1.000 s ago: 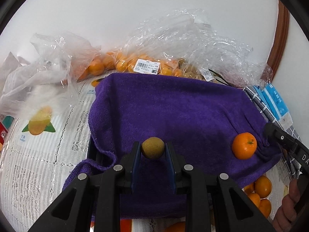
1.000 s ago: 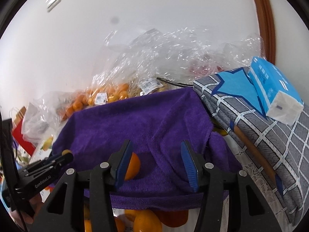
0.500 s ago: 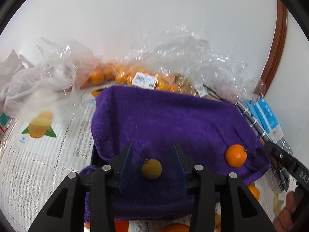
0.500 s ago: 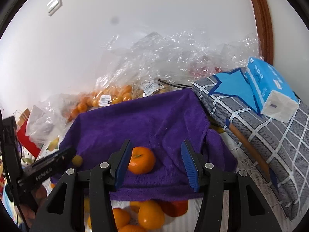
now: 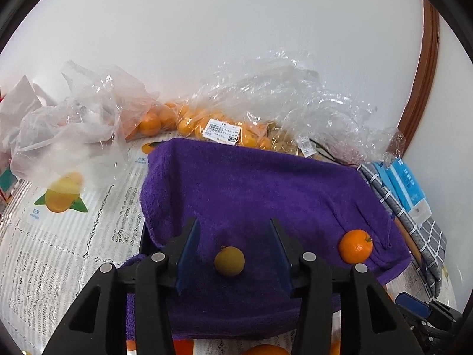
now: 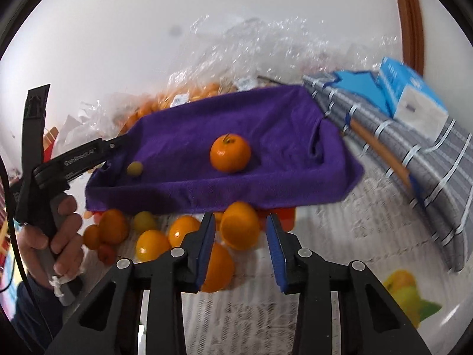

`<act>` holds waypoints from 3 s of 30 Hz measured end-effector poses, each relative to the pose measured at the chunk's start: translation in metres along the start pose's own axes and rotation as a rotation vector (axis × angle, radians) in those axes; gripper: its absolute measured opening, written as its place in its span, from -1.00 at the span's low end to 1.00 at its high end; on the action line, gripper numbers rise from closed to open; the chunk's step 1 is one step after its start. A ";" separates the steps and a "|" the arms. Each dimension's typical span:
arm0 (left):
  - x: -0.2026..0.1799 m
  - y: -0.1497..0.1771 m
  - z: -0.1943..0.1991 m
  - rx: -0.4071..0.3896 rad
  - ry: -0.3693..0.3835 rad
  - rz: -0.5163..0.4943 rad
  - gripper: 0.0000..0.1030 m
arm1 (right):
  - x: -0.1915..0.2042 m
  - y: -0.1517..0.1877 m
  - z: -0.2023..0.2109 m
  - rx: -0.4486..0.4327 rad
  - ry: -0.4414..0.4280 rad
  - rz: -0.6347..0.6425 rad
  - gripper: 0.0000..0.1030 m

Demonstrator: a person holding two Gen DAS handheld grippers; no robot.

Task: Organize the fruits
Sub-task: 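Grasp another orange from the fruit row with the right tool, then grasp an orange with the left tool while the right tool holds its orange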

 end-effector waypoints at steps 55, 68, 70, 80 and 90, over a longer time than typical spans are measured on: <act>0.030 0.090 0.059 0.093 0.072 -0.012 -0.12 | -0.032 0.035 0.033 -0.070 0.254 -0.041 -0.37; 0.024 0.095 0.060 0.122 0.113 -0.037 -0.34 | -0.037 0.038 0.036 -0.082 0.270 -0.084 -0.37; 0.022 0.096 0.054 0.158 0.118 -0.049 -0.28 | -0.036 0.038 0.033 -0.067 0.274 -0.076 -0.37; 0.031 0.098 0.063 0.110 0.116 -0.005 -0.40 | -0.032 0.037 0.028 -0.048 0.280 -0.049 -0.37; 0.039 0.097 0.060 0.111 0.135 0.050 -0.41 | -0.031 0.036 0.031 -0.063 0.284 -0.047 -0.37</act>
Point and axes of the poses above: each gripper's, at about its wrist camera, not at the fingertips, and z roughly against the way its jaws point, x to its left, y to its underside, the point moved 1 cm from there along -z, roughly the way its jaws point, and after that the axes turned 8 degrees about x, right-handed, at the moved point
